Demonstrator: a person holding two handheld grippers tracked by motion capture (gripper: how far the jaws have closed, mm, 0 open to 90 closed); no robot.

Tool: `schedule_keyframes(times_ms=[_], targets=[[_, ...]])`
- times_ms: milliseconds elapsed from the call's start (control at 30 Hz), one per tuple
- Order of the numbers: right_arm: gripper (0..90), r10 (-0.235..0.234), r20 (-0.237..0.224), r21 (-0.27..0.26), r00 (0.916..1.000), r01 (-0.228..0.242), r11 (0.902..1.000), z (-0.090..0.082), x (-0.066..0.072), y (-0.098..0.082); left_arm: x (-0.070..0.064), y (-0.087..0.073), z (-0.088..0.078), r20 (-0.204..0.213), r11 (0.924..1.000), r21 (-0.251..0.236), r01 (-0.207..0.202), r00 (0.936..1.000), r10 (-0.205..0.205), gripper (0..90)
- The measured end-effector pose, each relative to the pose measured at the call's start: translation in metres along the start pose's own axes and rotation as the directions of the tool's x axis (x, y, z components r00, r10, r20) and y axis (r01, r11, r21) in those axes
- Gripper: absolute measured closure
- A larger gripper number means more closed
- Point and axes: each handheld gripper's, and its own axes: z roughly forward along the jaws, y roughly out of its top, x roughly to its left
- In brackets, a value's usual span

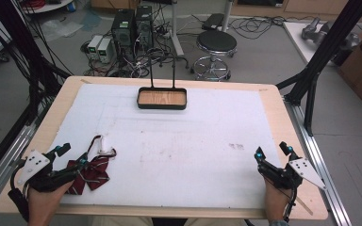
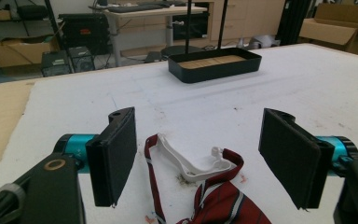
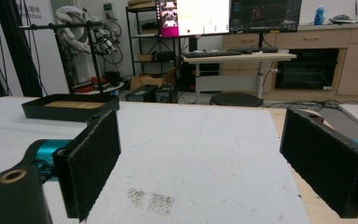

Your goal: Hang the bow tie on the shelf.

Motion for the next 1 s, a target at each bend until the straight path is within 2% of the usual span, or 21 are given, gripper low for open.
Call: schedule_keyframes(times_ms=[1000], targets=[[11.2, -0.009, -0.008, 0.017, 0.9999, 0.009, 0.9998, 0.0021, 0.0015, -0.0002, -0.0015, -0.0025, 0.0009, 0.021, 0.9994, 0.022, -0.026, 0.9995, 0.025, 29.2]])
